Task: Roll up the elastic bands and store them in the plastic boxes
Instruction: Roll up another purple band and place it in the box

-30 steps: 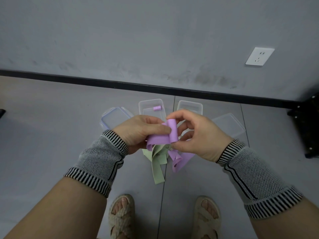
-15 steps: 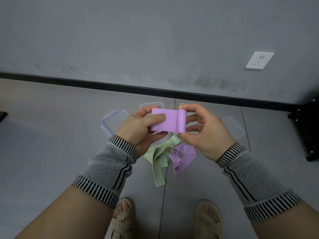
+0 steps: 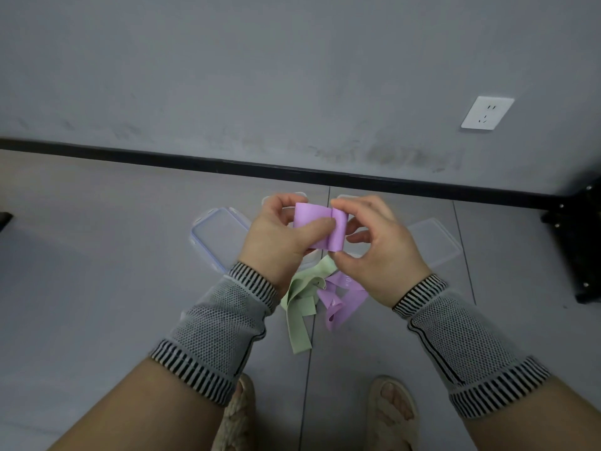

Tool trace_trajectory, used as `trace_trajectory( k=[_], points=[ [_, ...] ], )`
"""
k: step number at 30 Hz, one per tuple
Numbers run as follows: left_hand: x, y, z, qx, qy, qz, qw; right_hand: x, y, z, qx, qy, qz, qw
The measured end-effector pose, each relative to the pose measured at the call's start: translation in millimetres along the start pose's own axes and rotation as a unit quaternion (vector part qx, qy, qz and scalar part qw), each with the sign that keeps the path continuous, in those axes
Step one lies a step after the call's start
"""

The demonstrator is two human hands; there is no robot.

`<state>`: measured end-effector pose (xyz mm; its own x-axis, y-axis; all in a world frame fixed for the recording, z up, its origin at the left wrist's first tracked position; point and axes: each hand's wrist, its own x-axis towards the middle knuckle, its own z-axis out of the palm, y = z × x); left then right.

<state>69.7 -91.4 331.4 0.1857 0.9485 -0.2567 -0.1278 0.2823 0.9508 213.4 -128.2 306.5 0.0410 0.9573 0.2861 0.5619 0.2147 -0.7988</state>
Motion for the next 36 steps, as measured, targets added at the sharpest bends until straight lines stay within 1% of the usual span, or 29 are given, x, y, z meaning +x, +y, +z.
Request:
trace_trajectory(
  k=[3, 4, 6, 8, 9, 11, 14, 16, 17, 18, 19, 21, 26, 29, 31, 32, 34, 36],
  points=[
    [-5.4, -1.9, 6.4, 0.133, 0.033, 0.054, 0.989, -1.1, 0.7, 4.7, -0.041, 0.002, -0.024, 0.999],
    [-6.1, -3.4, 8.2, 0.164, 0.042, 0.074, 0.983, -1.2, 0.6, 5.4, -0.048, -0.001, -0.028, 0.998],
    [-5.7, -4.6, 9.5, 0.190, 0.054, 0.089, 0.976, -1.5, -0.3, 5.9, -0.056, -0.008, -0.032, 0.998],
    [-3.9, -4.0, 6.9, 0.171, 0.050, 0.069, 0.981, -1.7, -1.3, 4.9, -0.056, -0.010, -0.030, 0.998],
    [-3.3, -2.4, 5.7, 0.143, 0.039, 0.048, 0.988, -1.4, -1.3, 4.1, -0.045, -0.008, -0.022, 0.999],
    [-3.0, 0.6, 4.1, 0.053, 0.004, 0.002, 0.999, -0.8, -1.5, 2.1, 0.003, -0.009, 0.005, 1.000],
    [-3.8, 5.1, 3.7, -0.076, -0.048, -0.041, 0.995, -0.2, -3.0, -0.6, 0.086, -0.027, 0.030, 0.995],
    [-3.2, 6.5, 0.7, -0.100, -0.066, -0.045, 0.992, -0.4, -4.0, -2.5, 0.094, -0.034, 0.021, 0.995],
    [-3.4, 6.9, -0.8, -0.089, -0.073, -0.036, 0.993, -0.6, -3.8, -3.5, 0.084, -0.029, 0.011, 0.996],
    [-3.9, 7.5, -1.7, -0.054, -0.075, -0.014, 0.996, -0.6, -3.3, -4.7, 0.070, -0.021, 0.000, 0.997],
    [-5.2, 8.1, -2.3, 0.004, -0.069, 0.020, 0.997, -0.7, -2.2, -5.6, 0.056, -0.014, -0.008, 0.998],
    [-8.0, 8.3, -1.7, 0.112, -0.053, 0.092, 0.988, -0.7, 0.4, -7.0, 0.033, -0.002, -0.016, 0.999],
    [-14.8, 5.6, 0.9, 0.185, -0.024, 0.164, 0.969, -0.9, 3.2, -6.8, -0.014, 0.012, -0.042, 0.999],
    [-16.7, 2.9, 1.8, 0.235, -0.007, 0.203, 0.950, -0.2, 3.1, -3.8, -0.048, 0.024, -0.062, 0.997],
    [-17.9, 3.5, 3.5, 0.235, 0.001, 0.212, 0.949, -0.6, 1.9, -1.9, -0.041, 0.036, -0.067, 0.996],
    [-17.6, 4.4, 4.3, 0.216, 0.001, 0.201, 0.955, -0.9, 0.8, -1.7, -0.027, 0.040, -0.066, 0.997],
    [-17.0, 8.1, 5.9, 0.144, -0.011, 0.156, 0.977, -1.2, -2.0, -3.2, 0.008, 0.039, -0.053, 0.998],
    [-15.7, 11.0, 5.3, 0.078, -0.025, 0.114, 0.990, -1.1, -4.3, -5.7, 0.033, 0.027, -0.041, 0.998]
  ],
)
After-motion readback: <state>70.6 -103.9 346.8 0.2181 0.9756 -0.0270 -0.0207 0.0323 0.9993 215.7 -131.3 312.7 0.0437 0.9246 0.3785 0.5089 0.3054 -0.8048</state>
